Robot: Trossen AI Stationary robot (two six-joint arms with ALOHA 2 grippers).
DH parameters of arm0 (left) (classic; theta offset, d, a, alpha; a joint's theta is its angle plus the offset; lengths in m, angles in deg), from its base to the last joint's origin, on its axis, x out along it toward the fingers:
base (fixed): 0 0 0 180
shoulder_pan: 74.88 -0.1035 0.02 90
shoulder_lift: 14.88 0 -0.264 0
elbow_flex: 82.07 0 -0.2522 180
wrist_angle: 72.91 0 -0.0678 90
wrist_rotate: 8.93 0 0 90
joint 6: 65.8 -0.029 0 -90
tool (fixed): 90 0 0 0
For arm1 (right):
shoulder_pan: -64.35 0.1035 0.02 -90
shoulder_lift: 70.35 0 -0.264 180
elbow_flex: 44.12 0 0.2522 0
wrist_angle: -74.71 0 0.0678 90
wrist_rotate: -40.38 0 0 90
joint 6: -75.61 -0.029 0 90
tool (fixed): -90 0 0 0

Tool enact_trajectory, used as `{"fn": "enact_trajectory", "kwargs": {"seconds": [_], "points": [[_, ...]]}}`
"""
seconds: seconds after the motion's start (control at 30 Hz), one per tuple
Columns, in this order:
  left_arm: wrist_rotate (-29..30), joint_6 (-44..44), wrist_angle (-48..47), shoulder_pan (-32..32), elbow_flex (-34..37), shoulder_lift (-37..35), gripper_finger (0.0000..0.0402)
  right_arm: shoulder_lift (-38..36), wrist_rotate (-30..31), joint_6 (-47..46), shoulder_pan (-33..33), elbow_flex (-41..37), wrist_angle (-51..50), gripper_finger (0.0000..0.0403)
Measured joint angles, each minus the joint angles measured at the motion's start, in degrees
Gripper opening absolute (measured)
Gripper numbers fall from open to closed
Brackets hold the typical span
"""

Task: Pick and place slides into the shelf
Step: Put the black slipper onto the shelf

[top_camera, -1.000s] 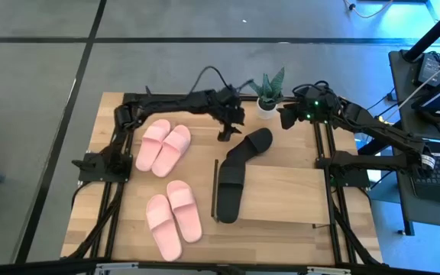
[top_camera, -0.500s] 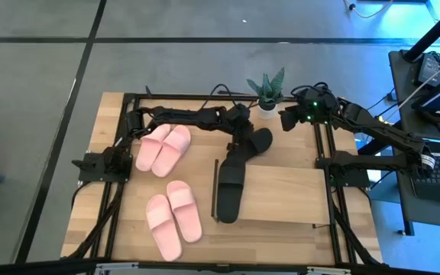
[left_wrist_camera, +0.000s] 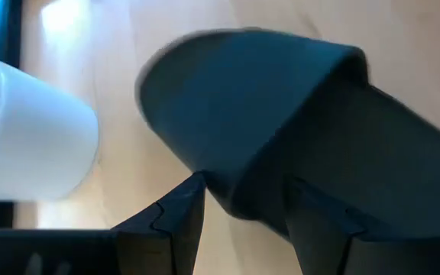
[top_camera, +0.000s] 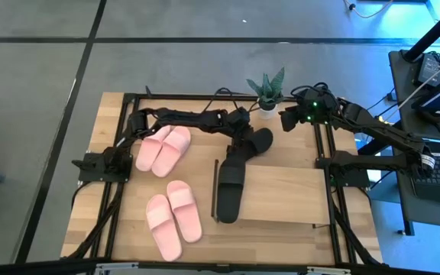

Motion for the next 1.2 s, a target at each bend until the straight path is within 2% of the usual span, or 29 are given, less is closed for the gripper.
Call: {"fn": "enact_trajectory", "kwargs": {"seconds": [0.27, 0.97, 1.07, 1.2], "points": [[2.21, 0.07, 2.28, 0.37, -0.11, 0.46, 0.016, 0.0, -0.01, 0.02, 0.0, 0.0, -0.17, 0.0165], [4.2, 1.97, 6.18, 1.3, -0.18, 2.31, 0.0013, 0.0, -0.01, 0.17, 0.0, 0.02, -2.41, 0.0165], [5.41, 1.97, 6.18, 1.27, -0.18, 2.31, 0.0007, 0.0, -0.01, 0.07, 0.0, 0.02, -2.79, 0.0165], [9.93, 1.63, 2.68, 1.42, -2.28, 2.41, 0.0007, 0.0, -0.01, 0.04, 0.0, 0.02, -2.78, 0.0165]]}}
